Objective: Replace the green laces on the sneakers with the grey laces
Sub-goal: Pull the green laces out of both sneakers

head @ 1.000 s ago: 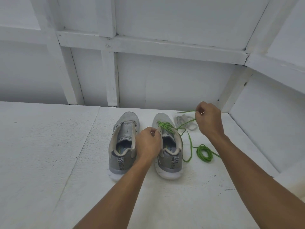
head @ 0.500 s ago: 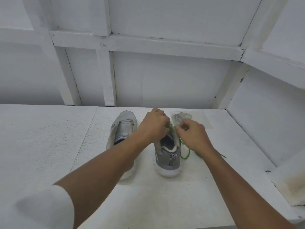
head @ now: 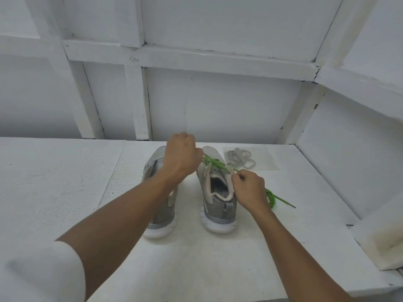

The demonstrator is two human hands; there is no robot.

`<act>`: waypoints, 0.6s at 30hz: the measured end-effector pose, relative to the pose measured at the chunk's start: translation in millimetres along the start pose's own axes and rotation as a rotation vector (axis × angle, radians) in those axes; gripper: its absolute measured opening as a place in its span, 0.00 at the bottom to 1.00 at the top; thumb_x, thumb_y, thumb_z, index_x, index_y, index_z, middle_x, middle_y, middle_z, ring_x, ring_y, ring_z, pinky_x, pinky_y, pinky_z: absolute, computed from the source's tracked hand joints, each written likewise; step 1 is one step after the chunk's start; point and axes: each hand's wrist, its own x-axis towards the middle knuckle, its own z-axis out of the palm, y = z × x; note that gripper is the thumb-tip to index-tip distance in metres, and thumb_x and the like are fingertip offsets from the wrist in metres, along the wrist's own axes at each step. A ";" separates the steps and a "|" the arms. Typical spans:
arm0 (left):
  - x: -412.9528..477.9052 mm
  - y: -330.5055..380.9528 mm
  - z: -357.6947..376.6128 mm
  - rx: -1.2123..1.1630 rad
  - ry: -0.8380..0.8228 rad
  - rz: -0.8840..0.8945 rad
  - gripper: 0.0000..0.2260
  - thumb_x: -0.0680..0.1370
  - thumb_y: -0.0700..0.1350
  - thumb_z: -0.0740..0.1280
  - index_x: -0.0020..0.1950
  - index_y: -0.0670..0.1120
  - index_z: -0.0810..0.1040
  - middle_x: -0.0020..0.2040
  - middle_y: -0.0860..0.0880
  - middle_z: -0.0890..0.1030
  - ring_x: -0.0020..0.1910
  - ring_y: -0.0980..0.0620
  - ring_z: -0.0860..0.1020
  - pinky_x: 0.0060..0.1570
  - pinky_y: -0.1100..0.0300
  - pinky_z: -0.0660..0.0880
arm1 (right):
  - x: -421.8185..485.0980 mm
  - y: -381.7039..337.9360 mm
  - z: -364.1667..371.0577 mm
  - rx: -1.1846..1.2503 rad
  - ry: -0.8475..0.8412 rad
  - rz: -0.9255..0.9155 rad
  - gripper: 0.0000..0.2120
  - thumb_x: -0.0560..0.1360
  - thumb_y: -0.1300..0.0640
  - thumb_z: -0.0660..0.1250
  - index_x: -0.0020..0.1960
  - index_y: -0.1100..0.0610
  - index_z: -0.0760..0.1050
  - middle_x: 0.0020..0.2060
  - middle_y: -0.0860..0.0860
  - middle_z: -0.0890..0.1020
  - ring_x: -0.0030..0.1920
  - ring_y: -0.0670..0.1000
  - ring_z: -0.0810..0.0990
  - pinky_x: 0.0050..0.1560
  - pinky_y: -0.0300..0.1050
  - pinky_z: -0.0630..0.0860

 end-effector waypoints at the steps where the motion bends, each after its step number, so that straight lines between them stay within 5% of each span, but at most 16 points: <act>1: -0.9 -2.7 0.2 0.002 -0.033 -0.052 0.07 0.77 0.43 0.61 0.43 0.40 0.71 0.48 0.40 0.77 0.49 0.41 0.73 0.44 0.53 0.66 | 0.5 0.2 1.7 0.006 -0.001 0.003 0.15 0.79 0.54 0.61 0.34 0.57 0.72 0.29 0.49 0.76 0.29 0.45 0.71 0.27 0.38 0.62; 6: -16.1 8.8 12.0 -0.097 -0.056 0.041 0.17 0.77 0.43 0.61 0.65 0.40 0.71 0.69 0.40 0.69 0.65 0.40 0.68 0.62 0.47 0.68 | 1.4 0.3 5.6 0.018 0.003 0.009 0.14 0.78 0.56 0.60 0.35 0.61 0.72 0.31 0.52 0.76 0.29 0.46 0.70 0.28 0.40 0.64; 10: -30.7 29.6 26.0 0.051 -0.156 0.302 0.16 0.79 0.47 0.61 0.64 0.44 0.76 0.76 0.42 0.62 0.75 0.41 0.56 0.70 0.45 0.58 | 1.4 1.0 5.9 0.005 0.013 -0.004 0.14 0.78 0.56 0.60 0.36 0.59 0.72 0.31 0.51 0.77 0.31 0.44 0.71 0.28 0.38 0.63; 18: -16.5 29.6 27.8 0.175 -0.160 0.316 0.13 0.78 0.42 0.60 0.62 0.43 0.76 0.69 0.47 0.70 0.75 0.45 0.57 0.69 0.49 0.56 | 0.5 2.7 7.5 0.007 0.030 0.007 0.14 0.78 0.55 0.60 0.39 0.60 0.76 0.34 0.52 0.79 0.32 0.45 0.72 0.29 0.39 0.65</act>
